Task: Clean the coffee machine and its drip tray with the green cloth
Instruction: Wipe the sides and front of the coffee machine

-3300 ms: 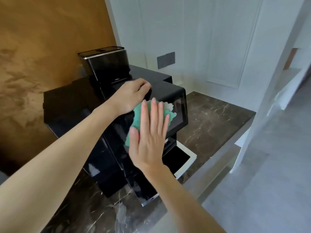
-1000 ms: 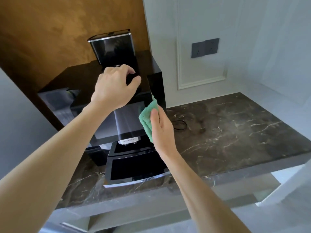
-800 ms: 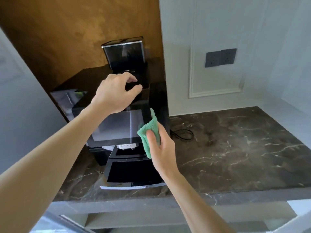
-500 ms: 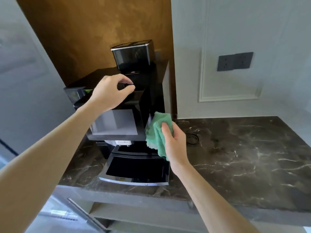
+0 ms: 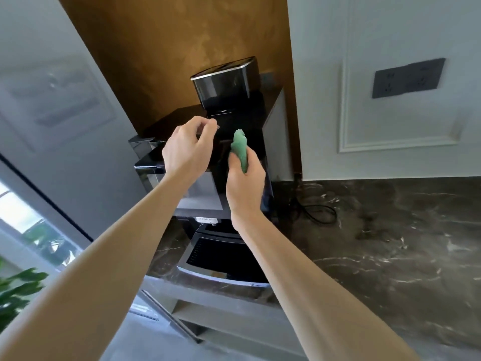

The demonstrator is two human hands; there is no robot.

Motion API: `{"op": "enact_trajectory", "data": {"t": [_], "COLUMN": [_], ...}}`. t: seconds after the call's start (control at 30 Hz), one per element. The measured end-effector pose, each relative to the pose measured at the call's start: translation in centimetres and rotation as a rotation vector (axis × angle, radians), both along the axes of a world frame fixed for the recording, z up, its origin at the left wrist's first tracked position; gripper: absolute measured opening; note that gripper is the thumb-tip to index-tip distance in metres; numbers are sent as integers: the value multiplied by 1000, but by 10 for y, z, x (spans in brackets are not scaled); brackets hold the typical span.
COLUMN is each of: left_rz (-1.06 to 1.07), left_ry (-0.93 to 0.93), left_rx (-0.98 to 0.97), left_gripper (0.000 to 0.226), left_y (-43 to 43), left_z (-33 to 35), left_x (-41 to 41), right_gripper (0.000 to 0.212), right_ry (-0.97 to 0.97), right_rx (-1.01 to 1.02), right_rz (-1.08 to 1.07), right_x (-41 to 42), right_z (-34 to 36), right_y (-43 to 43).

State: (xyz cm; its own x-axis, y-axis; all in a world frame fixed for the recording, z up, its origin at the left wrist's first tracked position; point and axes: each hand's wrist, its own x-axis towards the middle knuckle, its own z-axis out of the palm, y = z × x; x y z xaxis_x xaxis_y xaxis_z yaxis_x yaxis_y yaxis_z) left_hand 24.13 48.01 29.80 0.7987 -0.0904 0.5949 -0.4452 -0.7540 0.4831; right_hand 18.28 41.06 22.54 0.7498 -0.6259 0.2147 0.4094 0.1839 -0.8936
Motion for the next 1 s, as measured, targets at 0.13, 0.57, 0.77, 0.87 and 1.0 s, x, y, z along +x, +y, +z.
{"op": "enact_trajectory", "data": {"t": [0.13, 0.57, 0.77, 0.87, 1.0], "left_rz": [-8, -5, 18, 12, -7], "left_ry": [-22, -58, -59, -62, -56], "left_rx": [-21, -45, -25, -18, -29], "left_gripper": [35, 37, 35, 35, 36], "left_y": [0, 1, 1, 0, 0], "left_z": [-3, -6, -6, -6, -6], "left_x": [1, 2, 5, 4, 5], "right_gripper": [28, 31, 51, 48, 45], "right_ry": [-53, -80, -114, -96, -79], "right_rx": [-141, -68, -183, -69, -84], "right_rz": [29, -157, 83, 154, 253], "right_x": [-25, -24, 4, -3, -38], "right_z": [-19, -20, -25, -39, -61], "right_y": [-2, -48, -1, -6, -16]}}
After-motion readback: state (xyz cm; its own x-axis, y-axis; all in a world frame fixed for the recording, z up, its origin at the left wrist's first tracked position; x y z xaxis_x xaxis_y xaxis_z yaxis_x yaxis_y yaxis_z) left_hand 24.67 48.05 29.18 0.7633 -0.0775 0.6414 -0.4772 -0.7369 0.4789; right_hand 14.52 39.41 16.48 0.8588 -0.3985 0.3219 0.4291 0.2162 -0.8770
